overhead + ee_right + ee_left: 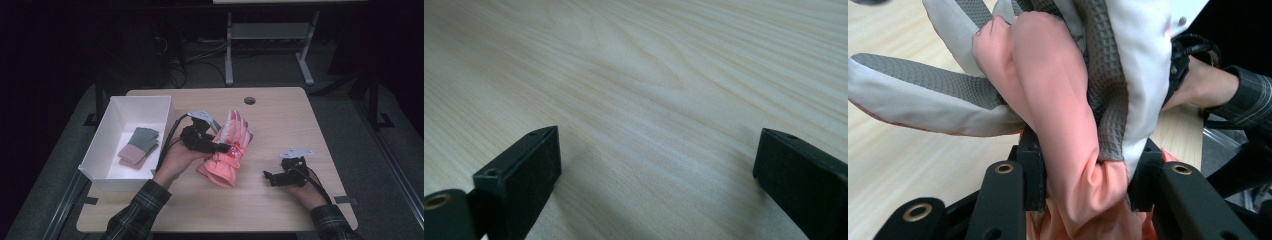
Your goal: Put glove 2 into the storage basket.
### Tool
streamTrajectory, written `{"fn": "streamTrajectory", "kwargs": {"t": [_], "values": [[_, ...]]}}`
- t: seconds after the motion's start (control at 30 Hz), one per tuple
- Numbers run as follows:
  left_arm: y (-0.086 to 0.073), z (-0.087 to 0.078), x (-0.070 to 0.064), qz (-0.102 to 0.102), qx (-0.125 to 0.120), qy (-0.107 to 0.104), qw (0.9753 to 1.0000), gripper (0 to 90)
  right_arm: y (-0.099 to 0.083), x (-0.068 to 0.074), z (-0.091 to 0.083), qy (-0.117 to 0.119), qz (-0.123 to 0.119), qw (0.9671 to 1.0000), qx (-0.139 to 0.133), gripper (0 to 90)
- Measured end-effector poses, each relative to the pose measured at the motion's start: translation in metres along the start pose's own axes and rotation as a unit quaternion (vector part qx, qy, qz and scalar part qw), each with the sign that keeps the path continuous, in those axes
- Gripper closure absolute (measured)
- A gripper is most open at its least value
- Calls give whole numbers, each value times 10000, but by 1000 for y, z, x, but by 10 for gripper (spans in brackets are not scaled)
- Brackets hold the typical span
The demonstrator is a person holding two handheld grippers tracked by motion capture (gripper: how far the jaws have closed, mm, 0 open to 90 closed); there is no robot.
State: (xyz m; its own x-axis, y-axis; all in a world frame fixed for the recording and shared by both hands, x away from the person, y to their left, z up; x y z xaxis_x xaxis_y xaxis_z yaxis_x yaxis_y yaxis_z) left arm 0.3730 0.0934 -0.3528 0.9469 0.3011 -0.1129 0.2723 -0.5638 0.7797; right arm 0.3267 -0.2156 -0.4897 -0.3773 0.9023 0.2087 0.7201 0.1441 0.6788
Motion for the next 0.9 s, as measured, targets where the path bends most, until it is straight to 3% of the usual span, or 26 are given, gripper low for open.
{"fn": "streamTrajectory", "kwargs": {"t": [0.47,0.7,0.9], "values": [[26,-79,20,-137,-134,312,9993,602,0,0,0,-45,26,10000,24,31],[22,-121,33,-287,-200,591,9976,602,0,0,1,-47,18,10000,21,31],[8,-161,47,-511,-288,888,9943,600,0,0,1,-49,24,10000,21,29]]}}
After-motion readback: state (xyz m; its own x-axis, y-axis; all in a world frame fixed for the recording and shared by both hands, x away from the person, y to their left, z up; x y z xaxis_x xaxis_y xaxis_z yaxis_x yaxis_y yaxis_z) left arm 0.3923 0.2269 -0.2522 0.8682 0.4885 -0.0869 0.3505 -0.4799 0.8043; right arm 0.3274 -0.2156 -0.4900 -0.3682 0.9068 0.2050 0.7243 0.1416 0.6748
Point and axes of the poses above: each handheld gripper's, and its own axes: z roughly forward along the jaws, y roughly out of its top, x roughly to its left, the point moved 1 cm from there along z, roughly forward along the jaws, and after that the axes turned 14 degrees about z, right-handed, at the moved point
